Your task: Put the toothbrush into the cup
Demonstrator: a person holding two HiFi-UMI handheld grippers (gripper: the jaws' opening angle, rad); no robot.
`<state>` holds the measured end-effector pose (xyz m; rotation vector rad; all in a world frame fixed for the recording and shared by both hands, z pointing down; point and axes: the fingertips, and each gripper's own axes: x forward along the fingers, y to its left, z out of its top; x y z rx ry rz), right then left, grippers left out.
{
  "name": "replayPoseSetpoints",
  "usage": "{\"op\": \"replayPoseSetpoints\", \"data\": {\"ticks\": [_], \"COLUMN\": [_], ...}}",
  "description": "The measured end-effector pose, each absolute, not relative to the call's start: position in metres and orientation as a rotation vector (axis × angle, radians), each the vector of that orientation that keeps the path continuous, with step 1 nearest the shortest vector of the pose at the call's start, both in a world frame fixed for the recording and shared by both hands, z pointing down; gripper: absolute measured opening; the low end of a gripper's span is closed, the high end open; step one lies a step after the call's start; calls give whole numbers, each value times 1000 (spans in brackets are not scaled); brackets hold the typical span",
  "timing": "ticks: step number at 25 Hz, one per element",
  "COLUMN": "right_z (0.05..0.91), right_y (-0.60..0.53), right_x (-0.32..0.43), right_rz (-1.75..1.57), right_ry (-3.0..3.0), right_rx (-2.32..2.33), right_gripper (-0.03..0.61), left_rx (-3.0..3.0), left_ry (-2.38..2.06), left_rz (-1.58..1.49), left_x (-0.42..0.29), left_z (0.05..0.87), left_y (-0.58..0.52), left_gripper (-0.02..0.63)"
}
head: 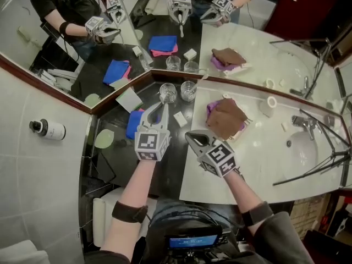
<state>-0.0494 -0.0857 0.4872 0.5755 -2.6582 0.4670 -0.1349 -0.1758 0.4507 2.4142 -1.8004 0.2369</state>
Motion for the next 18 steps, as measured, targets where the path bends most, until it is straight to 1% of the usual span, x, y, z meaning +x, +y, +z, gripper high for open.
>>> {"op": "replayPoseSetpoints", "data": {"ticks": [9, 18], "right_z": [523, 559], "right_y": [-112, -124], "right_x": [-97, -129], "right_rz": [499, 536], "right_ry": [-2661, -2659], "right_rx": [481, 448], "right_gripper": [17, 17], "left_rx": [2421, 2404], "left_ry": [-1841, -1830], "left_rz": [133, 81], "left_x": [-168, -181], "left_z": [468, 502], "left_y": [-250, -287], "left_gripper": [14, 14]}}
